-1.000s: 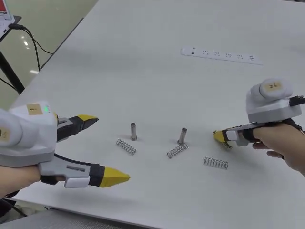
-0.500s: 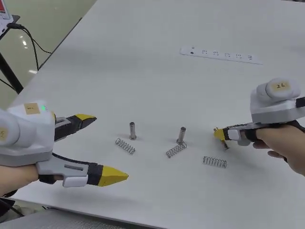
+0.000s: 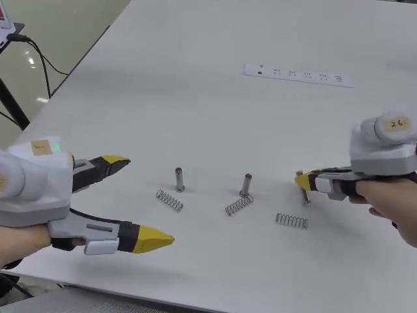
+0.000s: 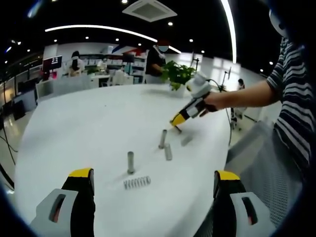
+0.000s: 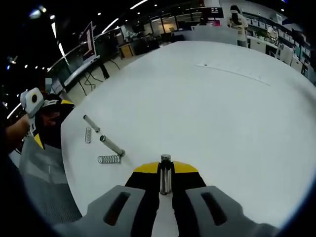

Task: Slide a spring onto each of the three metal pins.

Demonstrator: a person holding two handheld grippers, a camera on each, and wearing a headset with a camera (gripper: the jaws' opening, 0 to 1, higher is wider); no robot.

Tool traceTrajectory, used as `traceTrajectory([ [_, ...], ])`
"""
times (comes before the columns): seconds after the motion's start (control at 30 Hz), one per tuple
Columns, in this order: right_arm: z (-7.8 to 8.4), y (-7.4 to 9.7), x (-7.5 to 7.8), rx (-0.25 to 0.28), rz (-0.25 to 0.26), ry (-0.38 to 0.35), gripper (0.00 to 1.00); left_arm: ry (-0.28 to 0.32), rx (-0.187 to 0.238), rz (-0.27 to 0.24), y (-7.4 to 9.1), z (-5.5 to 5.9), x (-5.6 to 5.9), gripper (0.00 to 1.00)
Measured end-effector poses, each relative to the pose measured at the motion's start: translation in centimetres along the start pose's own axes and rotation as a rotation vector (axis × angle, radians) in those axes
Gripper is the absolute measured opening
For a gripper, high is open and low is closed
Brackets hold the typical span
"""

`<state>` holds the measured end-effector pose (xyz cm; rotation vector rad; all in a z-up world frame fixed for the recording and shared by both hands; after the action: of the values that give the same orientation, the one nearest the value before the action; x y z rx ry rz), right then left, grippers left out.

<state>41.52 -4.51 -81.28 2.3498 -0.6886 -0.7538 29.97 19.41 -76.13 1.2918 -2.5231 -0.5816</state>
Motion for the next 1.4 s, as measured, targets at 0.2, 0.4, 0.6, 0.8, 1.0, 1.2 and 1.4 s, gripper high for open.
traceTrajectory([
  [0.2, -0.1, -0.1, -0.2, 0.018, -0.006, 0.011, 0.05, -0.002, -0.001, 0.003, -0.1, 0.0, 0.2, 0.98],
  [0.4, -0.3, -0.1, -0.3, 0.035, -0.008, 0.027, 0.05, 0.0, -0.004, 0.001, 0.0, 0.0, 0.1, 0.98],
  [0.6, -0.5, -0.2, -0.3, 0.054, -0.007, 0.044, 0.05, -0.001, -0.003, -0.001, 0.0, 0.0, 0.1, 0.98],
  [0.8, -0.7, 0.0, -0.4, 0.075, -0.005, 0.065, 0.05, -0.002, -0.004, -0.001, 0.0, 0.0, 0.1, 0.98],
  [1.0, -0.5, 0.4, -0.8, 0.085, 0.005, 0.113, 0.05, -0.002, -0.004, -0.001, 0.0, -0.1, 0.1, 0.98],
  [1.2, 0.0, 0.9, -1.2, 0.086, 0.011, 0.159, 0.05, -0.002, -0.005, 0.001, 0.0, -0.1, 0.1, 0.98],
  [1.4, 0.4, 1.2, -1.4, 0.068, 0.034, 0.224, 0.05, -0.001, -0.007, 0.006, 0.0, 0.0, 0.3, 0.98],
])
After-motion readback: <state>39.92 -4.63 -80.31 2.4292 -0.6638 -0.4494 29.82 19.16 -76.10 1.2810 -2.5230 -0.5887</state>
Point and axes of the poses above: the centre of the closed fingertips' face, and the gripper's own axes: y roughly backward along the fingers, x roughly to its right, z roughly out of its underside, the point moved 2 cm from there along y, roughly backward along the fingers, and after that the axes turned 11 degrees about -z, right-handed, at the moved point
